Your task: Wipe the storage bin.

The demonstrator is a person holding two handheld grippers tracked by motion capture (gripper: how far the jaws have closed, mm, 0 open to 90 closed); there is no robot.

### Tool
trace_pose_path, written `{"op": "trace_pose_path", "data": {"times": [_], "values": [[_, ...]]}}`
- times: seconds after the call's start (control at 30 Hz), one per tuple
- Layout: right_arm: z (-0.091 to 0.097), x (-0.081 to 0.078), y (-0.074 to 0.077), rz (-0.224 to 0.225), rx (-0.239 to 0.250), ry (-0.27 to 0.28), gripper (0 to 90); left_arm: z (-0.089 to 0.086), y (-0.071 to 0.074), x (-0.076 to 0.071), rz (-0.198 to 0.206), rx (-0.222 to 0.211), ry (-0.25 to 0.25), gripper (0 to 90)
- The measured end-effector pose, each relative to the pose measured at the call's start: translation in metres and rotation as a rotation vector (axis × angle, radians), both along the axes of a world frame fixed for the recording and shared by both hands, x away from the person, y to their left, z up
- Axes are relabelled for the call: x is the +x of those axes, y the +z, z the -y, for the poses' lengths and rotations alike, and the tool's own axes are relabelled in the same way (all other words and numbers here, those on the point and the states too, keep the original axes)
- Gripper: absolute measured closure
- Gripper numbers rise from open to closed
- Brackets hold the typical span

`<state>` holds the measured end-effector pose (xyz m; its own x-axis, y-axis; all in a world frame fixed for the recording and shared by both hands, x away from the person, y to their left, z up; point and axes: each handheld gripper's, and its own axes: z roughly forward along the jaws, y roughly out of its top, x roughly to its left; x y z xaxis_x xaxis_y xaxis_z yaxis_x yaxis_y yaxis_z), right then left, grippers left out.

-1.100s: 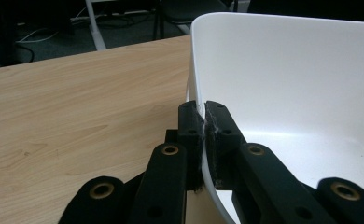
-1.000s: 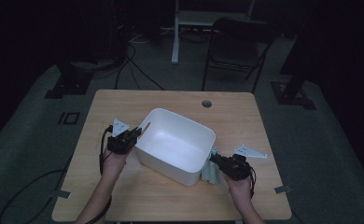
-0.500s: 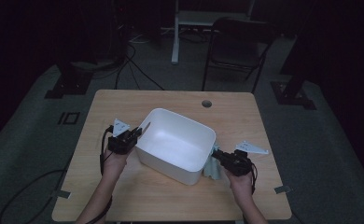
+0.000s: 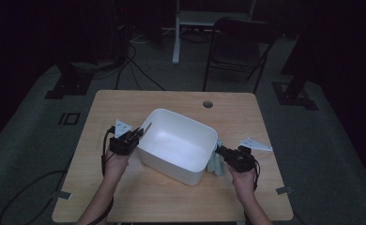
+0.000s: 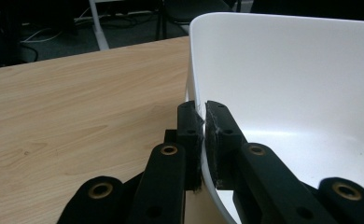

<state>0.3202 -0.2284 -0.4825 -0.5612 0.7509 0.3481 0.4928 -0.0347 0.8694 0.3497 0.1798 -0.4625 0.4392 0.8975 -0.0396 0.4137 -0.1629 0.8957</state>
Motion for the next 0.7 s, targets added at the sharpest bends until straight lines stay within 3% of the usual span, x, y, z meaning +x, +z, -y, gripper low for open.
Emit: {"op": "trace_pose_path", "data": {"times": [0.1, 0.17, 0.53, 0.6, 0.7], "values": [[0.003, 0.002, 0.01, 0.023, 0.021, -0.017, 84.5, 0.0, -0.001, 0.0, 0.001, -0.021, 0.006, 84.4], [0.005, 0.004, 0.014, 0.036, 0.035, -0.023, 84.5, 0.0, -0.001, 0.0, 0.005, -0.009, 0.0, 84.7], [0.005, 0.021, 0.008, 0.035, 0.035, -0.021, 85.0, 0.002, 0.001, 0.0, 0.012, 0.031, -0.008, 84.6], [0.002, 0.024, 0.004, 0.002, -0.008, -0.026, 85.1, 0.002, 0.0, 0.0, 0.01, 0.025, -0.006, 84.5], [0.003, 0.028, -0.01, -0.046, 0.01, -0.032, 85.0, 0.002, 0.0, 0.0, 0.011, 0.027, -0.004, 84.4]]}}
